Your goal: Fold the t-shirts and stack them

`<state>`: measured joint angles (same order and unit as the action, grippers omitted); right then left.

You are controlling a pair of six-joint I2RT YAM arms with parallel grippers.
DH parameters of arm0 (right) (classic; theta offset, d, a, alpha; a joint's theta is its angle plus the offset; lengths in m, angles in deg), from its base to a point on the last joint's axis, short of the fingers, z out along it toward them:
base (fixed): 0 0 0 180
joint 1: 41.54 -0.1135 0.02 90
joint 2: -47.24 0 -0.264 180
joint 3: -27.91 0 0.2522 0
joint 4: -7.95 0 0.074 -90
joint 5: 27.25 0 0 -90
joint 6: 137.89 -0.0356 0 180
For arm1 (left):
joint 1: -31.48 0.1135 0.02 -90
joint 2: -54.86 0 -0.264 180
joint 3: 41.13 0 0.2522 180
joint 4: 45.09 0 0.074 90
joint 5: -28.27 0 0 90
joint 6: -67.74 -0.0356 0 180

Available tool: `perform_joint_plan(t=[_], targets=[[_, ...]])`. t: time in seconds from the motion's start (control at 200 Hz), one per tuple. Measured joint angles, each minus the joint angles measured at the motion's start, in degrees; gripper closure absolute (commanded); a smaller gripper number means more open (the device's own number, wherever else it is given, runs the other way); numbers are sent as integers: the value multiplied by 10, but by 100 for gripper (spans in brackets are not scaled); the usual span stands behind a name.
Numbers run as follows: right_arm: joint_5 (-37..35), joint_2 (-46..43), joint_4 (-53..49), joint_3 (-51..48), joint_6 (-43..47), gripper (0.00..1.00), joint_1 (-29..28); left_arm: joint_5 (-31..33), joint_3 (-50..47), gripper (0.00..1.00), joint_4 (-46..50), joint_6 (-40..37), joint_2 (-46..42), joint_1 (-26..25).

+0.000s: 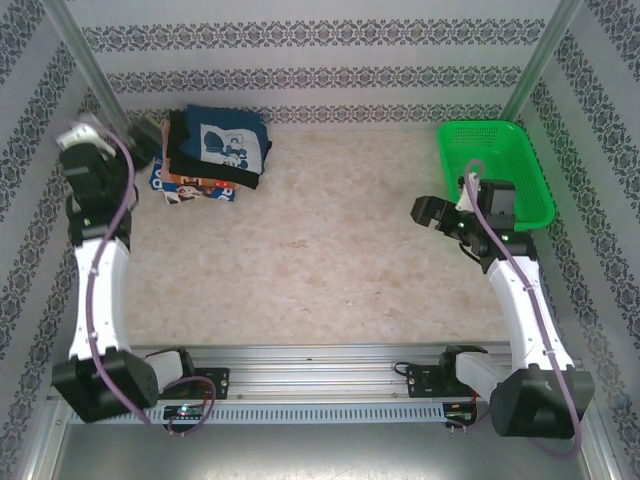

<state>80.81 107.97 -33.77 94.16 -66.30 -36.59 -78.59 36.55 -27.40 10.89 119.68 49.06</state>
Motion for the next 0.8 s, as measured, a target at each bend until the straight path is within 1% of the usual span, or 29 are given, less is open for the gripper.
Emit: perform_joint_plan(t=[0.085,0.155,0.245,0.32,0.38,0.48,0.55,0.624,0.694,0.799], targets=[[-75,-9,73,-83,25,2,18,37,-153,0,-1,-30,-66,-2],[-120,-9,139,-157,49,2,22,70,-285,0,-8,-46,-122,-8],[-166,-2,217,-239,74,2,25,110,-446,0,-51,-68,-196,-23],[-196,5,282,-293,86,2,28,138,-537,0,-98,-85,-229,-36],[-203,7,339,-323,95,2,29,155,-573,0,-136,-101,-224,-45],[-199,18,450,-359,98,2,25,163,-584,0,-218,-130,-167,-52],[-199,37,530,-376,96,2,3,165,-583,0,-296,-151,-114,-60],[-198,78,598,-376,97,2,-31,162,-577,0,-384,-172,-33,-68],[-195,107,625,-366,111,2,-52,152,-565,0,-467,-192,52,-77],[-195,136,687,-363,129,2,-56,138,-526,0,-568,-229,184,-107]])
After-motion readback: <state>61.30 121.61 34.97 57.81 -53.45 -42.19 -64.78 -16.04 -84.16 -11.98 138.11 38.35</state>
